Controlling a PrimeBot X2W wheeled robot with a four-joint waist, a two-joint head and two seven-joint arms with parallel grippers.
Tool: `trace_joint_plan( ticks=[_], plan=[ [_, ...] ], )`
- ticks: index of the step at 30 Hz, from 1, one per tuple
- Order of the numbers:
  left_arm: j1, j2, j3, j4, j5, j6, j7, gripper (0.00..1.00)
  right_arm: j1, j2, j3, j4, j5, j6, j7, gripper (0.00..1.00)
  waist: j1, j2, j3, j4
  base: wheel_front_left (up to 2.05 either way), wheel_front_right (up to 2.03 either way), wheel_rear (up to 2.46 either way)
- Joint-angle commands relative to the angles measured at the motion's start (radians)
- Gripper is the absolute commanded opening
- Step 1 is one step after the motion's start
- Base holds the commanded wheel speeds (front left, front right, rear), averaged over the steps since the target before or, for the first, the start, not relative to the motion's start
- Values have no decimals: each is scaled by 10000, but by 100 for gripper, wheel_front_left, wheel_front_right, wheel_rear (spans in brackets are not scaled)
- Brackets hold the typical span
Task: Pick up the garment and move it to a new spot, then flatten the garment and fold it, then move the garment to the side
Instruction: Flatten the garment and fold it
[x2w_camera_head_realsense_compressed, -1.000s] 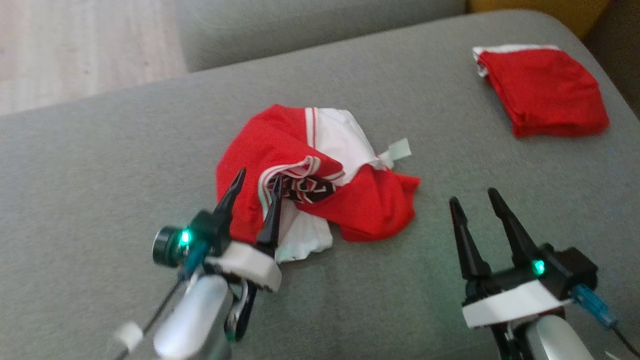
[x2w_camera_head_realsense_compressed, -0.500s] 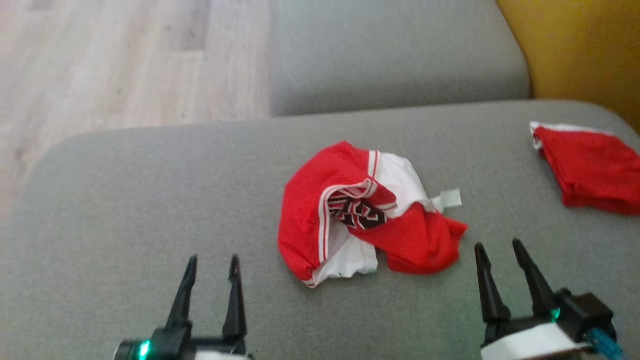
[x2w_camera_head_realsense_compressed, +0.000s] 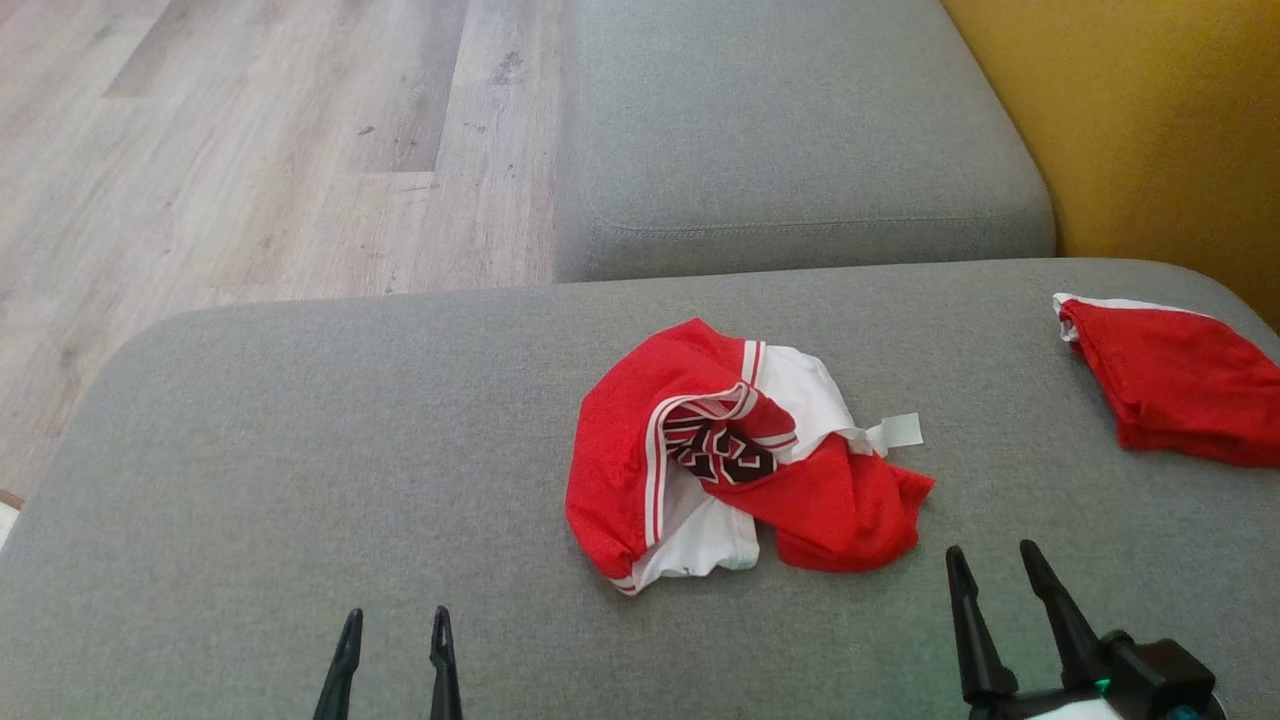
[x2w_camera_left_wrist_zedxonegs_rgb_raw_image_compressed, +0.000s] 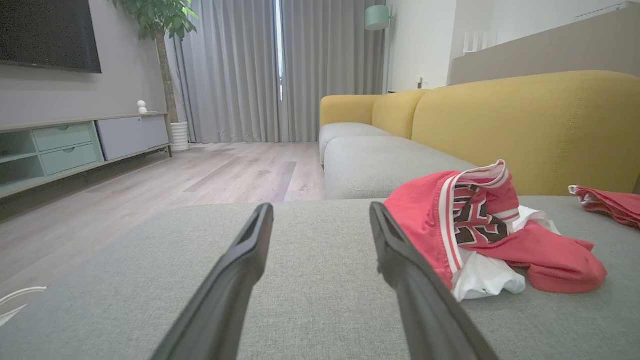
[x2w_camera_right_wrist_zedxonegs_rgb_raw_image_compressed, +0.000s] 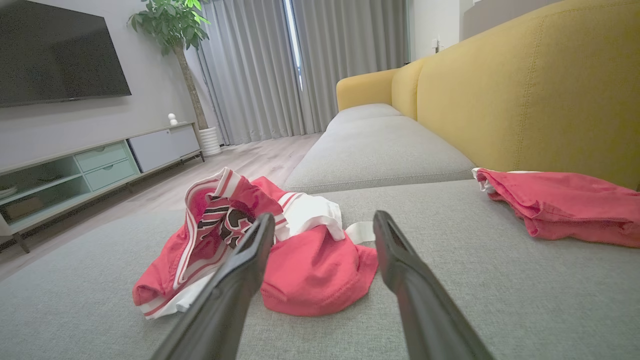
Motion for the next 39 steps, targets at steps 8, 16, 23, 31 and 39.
trace_joint_plan(
  ticks=[8,16,23,31,39],
  plan=[
    [-266,-187,361,-286,310,-213,-95,100,-142,-85,339,-399,-105,65,-111,100,1,-1,-33,60,0,0,0],
    [-279,-223,352,-217,340,-255,-95,100,-75,-135,380,-342,-219,65,-111,100,1,-1,-130,96,0,0,0],
    [-234,-247,307,-215,341,-258,-95,100,-116,-157,401,-364,-191,65,-111,100,1,-1,-148,-11,0,0,0],
    [-845,-259,21,135,564,-344,-95,100,-231,-215,471,-462,-154,65,-111,100,1,-1,173,-234,0,0,0],
    [-3711,-222,-1271,1576,1432,-1439,418,100,-549,-345,648,-615,-88,65,-111,100,1,-1,871,-845,0,0,0]
  ],
)
